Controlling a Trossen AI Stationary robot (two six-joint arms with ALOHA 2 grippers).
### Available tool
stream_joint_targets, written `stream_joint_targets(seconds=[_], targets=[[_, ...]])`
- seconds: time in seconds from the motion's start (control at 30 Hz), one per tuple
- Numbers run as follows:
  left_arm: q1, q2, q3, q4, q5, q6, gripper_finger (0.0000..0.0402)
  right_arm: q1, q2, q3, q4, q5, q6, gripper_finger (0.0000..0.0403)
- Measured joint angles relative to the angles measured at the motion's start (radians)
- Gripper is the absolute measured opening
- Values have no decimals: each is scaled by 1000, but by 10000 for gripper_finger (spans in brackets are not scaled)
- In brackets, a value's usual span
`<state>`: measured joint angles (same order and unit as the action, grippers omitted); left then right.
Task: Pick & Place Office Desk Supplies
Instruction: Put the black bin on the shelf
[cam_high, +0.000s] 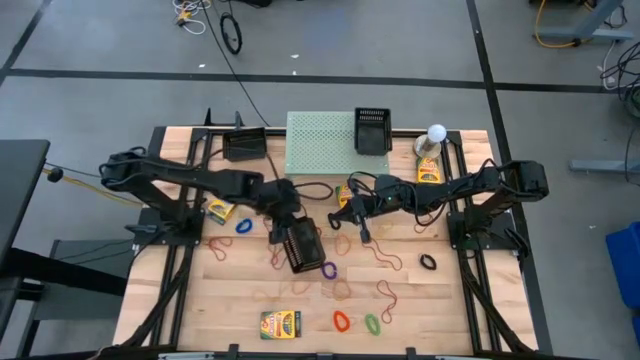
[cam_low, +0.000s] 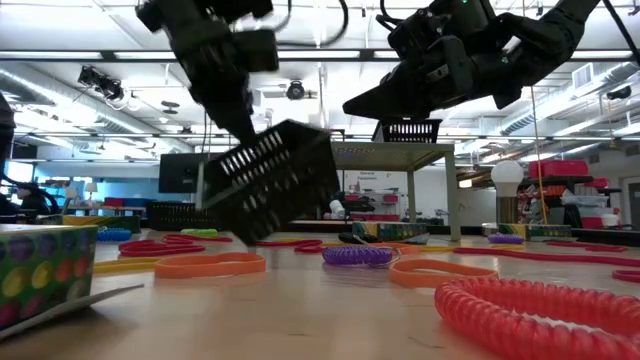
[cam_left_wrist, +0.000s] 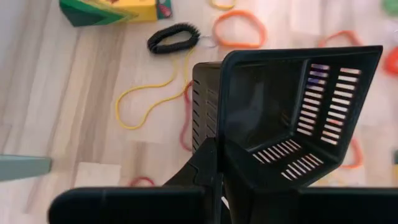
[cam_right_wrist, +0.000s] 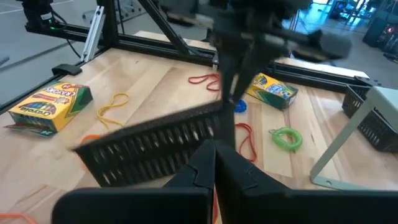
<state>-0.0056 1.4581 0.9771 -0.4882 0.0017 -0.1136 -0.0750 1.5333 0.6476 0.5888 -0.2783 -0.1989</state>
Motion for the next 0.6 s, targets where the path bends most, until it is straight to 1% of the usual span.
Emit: stream_joint_targets(seconds=[0.17, 0.4, 0.6], targets=[[42, 48, 0, 15, 11, 38, 23, 0, 0, 0, 0, 0, 0, 7], [54, 54, 0, 40, -6, 41, 54, 0, 0, 0, 0, 0, 0, 7], [51, 54, 0, 52, -8, -5, 87, 0, 0, 0, 0, 0, 0, 7]])
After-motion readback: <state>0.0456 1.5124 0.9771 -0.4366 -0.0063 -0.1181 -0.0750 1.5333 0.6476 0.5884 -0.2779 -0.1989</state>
